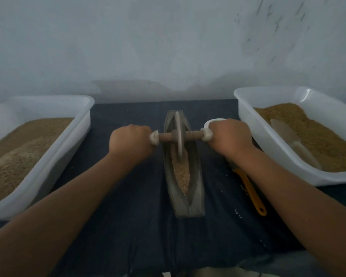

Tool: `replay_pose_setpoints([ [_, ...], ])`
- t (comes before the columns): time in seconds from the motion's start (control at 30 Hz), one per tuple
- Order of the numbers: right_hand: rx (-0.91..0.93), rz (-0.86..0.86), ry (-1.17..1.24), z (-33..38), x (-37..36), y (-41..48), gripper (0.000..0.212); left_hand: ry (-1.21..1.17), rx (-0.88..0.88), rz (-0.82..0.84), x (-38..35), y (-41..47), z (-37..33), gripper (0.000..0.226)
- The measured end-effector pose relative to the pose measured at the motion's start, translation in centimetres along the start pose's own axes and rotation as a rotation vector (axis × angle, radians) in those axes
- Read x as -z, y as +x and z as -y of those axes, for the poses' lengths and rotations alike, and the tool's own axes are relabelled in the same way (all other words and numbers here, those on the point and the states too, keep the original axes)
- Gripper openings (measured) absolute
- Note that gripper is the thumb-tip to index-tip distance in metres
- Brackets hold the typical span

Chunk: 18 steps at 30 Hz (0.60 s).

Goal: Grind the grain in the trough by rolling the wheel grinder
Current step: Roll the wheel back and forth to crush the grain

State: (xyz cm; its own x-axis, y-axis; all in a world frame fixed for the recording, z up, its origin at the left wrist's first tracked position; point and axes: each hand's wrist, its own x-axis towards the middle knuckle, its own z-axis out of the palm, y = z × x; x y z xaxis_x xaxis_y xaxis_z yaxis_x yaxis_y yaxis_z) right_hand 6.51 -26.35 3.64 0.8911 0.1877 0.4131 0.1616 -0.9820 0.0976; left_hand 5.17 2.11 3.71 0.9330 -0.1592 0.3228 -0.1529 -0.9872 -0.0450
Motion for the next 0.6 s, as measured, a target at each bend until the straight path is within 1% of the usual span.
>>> replay_pose_setpoints([
  [0.03,0.035,-0.051,-0.027,0.1,0.6,-1.7,0.045,0.008,-0.027,-0.002,0.0,-1.8,0.3,0.037],
  [0.1,0.121,-0.093,-0.053,0.0,2.0,-5.9,0.043,-0.043,-0.133,-0.103,-0.1,-6.2,0.9,0.035],
  [0.17,0.201,-0.084,0.020,-0.4,3.0,-9.5,0.045,-0.112,-0.230,-0.211,-0.1,-9.8,1.6,0.035],
  [0.2,0.218,-0.103,0.059,-0.7,3.1,-10.4,0.044,-0.123,-0.253,-0.230,-0.3,-10.5,1.7,0.036],
  [0.3,0.184,-0.113,0.057,-0.4,2.4,-8.3,0.033,-0.105,-0.211,-0.207,-0.8,-8.7,1.4,0.042],
  [0.4,0.077,-0.107,-0.007,0.0,0.0,-2.4,0.037,-0.046,-0.110,-0.209,-1.5,-2.8,1.0,0.040],
  [0.5,-0.028,-0.023,0.011,0.0,-1.0,1.6,0.037,0.022,-0.020,-0.121,-0.4,2.4,0.3,0.046],
  [0.53,-0.041,-0.001,0.024,0.0,-1.0,2.0,0.040,0.032,-0.015,-0.090,-0.2,2.9,0.0,0.048],
  [0.6,-0.031,0.047,0.052,0.1,-0.5,0.9,0.045,0.034,-0.018,-0.055,0.2,1.6,-0.2,0.041],
])
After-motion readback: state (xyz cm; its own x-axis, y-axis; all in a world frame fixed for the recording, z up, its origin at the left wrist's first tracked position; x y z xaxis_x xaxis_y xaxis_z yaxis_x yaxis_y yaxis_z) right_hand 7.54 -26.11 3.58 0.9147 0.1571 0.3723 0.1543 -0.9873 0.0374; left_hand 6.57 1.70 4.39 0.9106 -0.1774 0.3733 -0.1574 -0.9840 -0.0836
